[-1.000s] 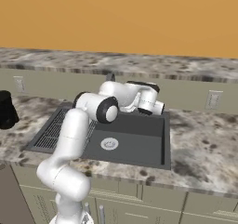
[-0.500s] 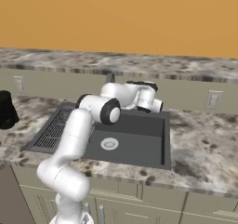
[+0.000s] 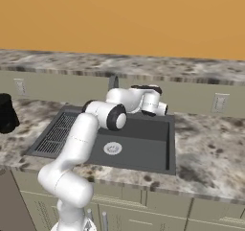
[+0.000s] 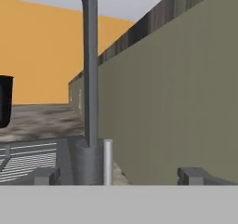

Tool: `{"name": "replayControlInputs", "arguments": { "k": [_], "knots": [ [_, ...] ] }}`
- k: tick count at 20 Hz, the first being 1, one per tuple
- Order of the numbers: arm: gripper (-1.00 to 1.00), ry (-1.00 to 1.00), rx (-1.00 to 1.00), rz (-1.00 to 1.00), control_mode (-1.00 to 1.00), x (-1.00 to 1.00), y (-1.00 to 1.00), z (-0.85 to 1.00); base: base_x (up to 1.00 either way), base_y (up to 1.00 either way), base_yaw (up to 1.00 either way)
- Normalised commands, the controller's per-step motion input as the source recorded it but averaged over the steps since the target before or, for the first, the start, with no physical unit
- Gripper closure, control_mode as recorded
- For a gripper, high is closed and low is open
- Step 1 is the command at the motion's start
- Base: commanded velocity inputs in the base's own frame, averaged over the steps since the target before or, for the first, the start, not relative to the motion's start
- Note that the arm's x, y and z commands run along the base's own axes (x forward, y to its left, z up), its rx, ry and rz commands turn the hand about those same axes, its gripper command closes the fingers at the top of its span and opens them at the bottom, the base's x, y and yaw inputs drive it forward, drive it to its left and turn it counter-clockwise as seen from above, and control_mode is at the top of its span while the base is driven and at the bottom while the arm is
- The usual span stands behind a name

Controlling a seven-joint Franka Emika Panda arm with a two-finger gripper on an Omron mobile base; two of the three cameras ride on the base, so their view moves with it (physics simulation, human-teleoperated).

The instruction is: Turn on the sink faucet and place the jug under the water for a few seconds to fill it up.

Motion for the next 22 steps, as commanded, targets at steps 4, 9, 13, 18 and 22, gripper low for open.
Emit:
{"name": "replayControlInputs", "arguments": {
  "k": [4,9,13,18,22],
  "knots": [
    [-1.00,0.06,0.00,0.00,-1.00,0.36,0.00,-0.20,0.00,0.00,0.00],
    [-1.00,0.01,0.00,0.00,-1.00,0.08,0.17,-0.08,0.00,0.00,0.00],
    [-1.00,0.00,0.00,0.00,-1.00,0.00,0.31,-0.02,0.00,0.00,0.00],
    [-1.00,0.03,0.00,0.00,-1.00,0.06,0.20,-0.04,0.00,0.00,0.00],
    [1.00,0.06,0.02,0.00,-1.00,0.25,0.06,0.00,0.00,0.00,0.00]
  ]
}}
